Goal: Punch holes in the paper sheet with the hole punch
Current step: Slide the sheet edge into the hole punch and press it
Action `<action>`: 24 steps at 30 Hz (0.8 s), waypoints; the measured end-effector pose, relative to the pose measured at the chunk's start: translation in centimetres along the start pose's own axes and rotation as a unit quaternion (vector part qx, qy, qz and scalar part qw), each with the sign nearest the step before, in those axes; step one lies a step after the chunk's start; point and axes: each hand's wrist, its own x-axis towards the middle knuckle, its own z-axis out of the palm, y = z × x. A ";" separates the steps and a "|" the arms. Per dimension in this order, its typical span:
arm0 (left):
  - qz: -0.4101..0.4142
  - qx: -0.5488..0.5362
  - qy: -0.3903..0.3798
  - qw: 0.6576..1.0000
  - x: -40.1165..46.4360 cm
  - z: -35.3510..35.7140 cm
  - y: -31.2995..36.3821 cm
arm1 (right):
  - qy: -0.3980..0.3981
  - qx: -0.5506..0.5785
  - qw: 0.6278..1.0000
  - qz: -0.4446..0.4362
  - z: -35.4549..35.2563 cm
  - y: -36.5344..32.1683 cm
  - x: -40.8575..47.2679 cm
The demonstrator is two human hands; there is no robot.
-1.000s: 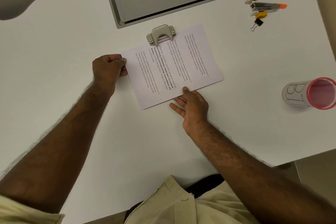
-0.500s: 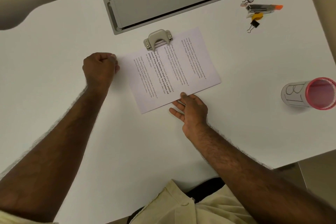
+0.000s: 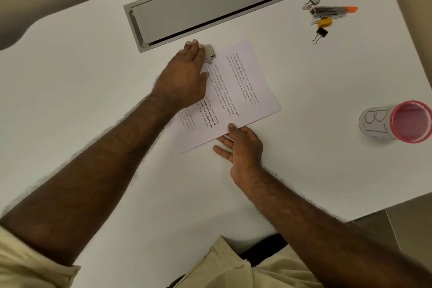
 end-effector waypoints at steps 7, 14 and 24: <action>-0.014 0.017 -0.012 1.000 0.1 1.5 0.2 | 0.001 -0.005 1.000 0.003 -0.2 -0.1 0.4; -0.031 0.011 -0.048 0.998 1.2 2.0 0.1 | 0.017 -0.011 1.000 -0.006 0.0 0.2 0.8; -0.011 0.063 -0.046 0.997 1.0 -0.3 0.2 | 0.010 -0.008 1.000 -0.016 0.1 0.5 0.8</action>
